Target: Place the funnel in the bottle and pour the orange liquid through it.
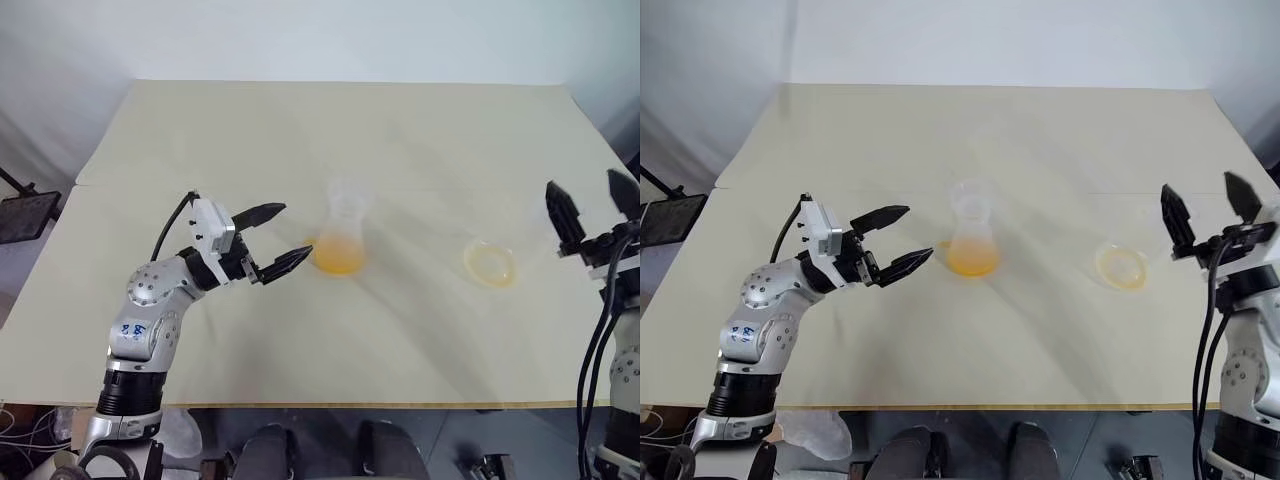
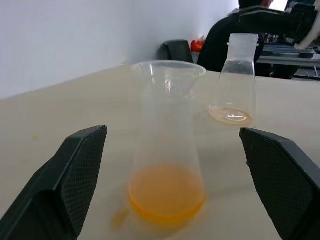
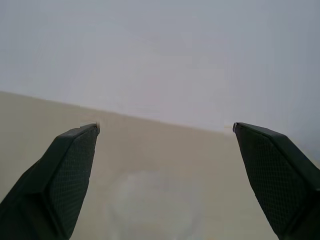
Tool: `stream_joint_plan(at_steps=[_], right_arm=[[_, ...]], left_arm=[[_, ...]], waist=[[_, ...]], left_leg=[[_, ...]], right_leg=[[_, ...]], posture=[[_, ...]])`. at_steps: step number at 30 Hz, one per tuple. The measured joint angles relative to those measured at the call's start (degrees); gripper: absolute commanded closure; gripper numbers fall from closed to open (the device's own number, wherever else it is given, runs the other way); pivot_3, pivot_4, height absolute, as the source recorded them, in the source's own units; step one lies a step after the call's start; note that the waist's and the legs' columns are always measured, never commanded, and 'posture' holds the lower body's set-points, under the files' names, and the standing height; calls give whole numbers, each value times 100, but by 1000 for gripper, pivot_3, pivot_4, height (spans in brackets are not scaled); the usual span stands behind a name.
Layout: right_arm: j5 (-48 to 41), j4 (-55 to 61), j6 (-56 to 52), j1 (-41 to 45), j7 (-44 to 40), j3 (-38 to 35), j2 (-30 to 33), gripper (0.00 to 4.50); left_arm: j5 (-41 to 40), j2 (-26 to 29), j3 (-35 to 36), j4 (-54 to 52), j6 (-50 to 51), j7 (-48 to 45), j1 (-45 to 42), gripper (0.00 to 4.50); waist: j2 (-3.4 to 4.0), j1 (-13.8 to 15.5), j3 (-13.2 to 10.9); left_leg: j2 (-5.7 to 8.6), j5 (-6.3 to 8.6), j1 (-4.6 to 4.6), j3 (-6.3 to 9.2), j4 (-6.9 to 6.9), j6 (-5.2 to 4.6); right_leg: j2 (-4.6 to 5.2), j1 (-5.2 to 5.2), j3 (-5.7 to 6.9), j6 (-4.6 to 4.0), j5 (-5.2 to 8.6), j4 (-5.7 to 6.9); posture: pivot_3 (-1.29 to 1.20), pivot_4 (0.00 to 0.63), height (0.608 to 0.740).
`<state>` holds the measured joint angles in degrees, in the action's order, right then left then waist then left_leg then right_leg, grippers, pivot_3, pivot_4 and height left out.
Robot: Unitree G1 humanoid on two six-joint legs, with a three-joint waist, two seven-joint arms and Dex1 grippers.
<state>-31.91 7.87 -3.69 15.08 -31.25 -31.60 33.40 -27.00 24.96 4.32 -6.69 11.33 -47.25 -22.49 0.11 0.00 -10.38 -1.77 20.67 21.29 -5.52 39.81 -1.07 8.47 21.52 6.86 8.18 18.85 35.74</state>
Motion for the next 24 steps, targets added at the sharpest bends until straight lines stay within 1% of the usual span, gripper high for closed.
stream_joint_plan(at_steps=[3, 6, 8, 10, 12, 14, 16, 18, 19, 21, 24], right_arm=[[-27, -89, 69, 416, -235, 166, 119, 12], [-141, -53, -31, 803, -716, 600, 292, 12], [-381, 105, -244, 831, -1196, 916, 412, 12], [-603, 286, -514, 669, -1673, 1195, 506, 12], [-863, 484, -871, 328, -2170, 1449, 655, 12], [-993, 561, -1050, 139, -2422, 1541, 683, 12], [-1010, 704, -1122, -271, -2808, 1579, 849, 12], [-639, 682, -673, -823, -3442, 1756, 1091, 12], [-370, 513, -364, -1094, -3747, 1860, 1112, 12], [-48, 125, 122, -1241, -4039, 1978, 1100, 12], [129, -282, 522, -1245, -4234, 1969, 1099, 12]], left_arm=[[8, 34, 14, 64, -7, -32, -1, 0], [5, 159, 26, 33, -7, -117, 33, 0], [4, 363, 64, -18, 2, -205, 183, 0], [4, 558, 202, -40, 24, -275, 390, 0], [-8, 776, 361, -160, 40, -371, 681, 0], [-21, 876, 436, -185, 53, -423, 796, 0], [-28, 1029, 531, -381, 49, -523, 1083, 0], [-28, 1176, 661, -535, 44, -562, 1461, 0], [-27, 1194, 733, -583, 38, -565, 1643, 0], [-24, 1188, 762, -640, -28, -577, 1784, 0], [25, 1177, 762, -726, -197, -552, 1872, 0]], waist=[[0, -21, 0], [1, -16, 0], [1, -12, -1], [0, 5, -1], [-2, 46, -2], [-3, 91, -3], [-3, 133, -3], [-5, 146, -2], [-8, 145, -4], [-9, 135, -5], [-9, 127, -5]], left_leg=[[-2, 0, 0, -1, -1, 0], [-3, 0, -1, 2, -2, 0], [-3, 0, 0, 4, -5, 0], [-2, 1, 2, 8, -7, -1], [0, 3, 5, 15, -7, -5], [2, 5, 7, 11, 1, -8], [1, 7, 5, 13, 2, -11], [3, 9, 3, 14, -4, -13], [4, 9, 3, 11, -3, -12], [4, 9, 2, -5, 7, -12], [-3, 8, -5, -9, 13, -10]], right_leg=[[-2, 2, 0, 0, 0, 0], [-3, 3, 3, 0, 0, 3], [-2, 3, 4, 0, 0, 1], [0, 2, 8, 0, 0, 1], [6, 1, 13, 0, 0, 0], [9, 0, 11, 1, -1, -3], [8, -6, 13, 2, -1, -8], [7, -10, 15, 2, -1, -17], [7, -10, 15, 2, -1, -17], [8, -10, 9, 2, -1, -19], [5, -14, 8, 2, -1, -17]], posture=[[0, 150, 740], [0, 150, 740], [0, 150, 740], [0, 150, 740], [0, 150, 740], [0, 150, 740], [0, 150, 740], [0, 150, 740], [0, 150, 740], [0, 150, 740], [0, 150, 740]])
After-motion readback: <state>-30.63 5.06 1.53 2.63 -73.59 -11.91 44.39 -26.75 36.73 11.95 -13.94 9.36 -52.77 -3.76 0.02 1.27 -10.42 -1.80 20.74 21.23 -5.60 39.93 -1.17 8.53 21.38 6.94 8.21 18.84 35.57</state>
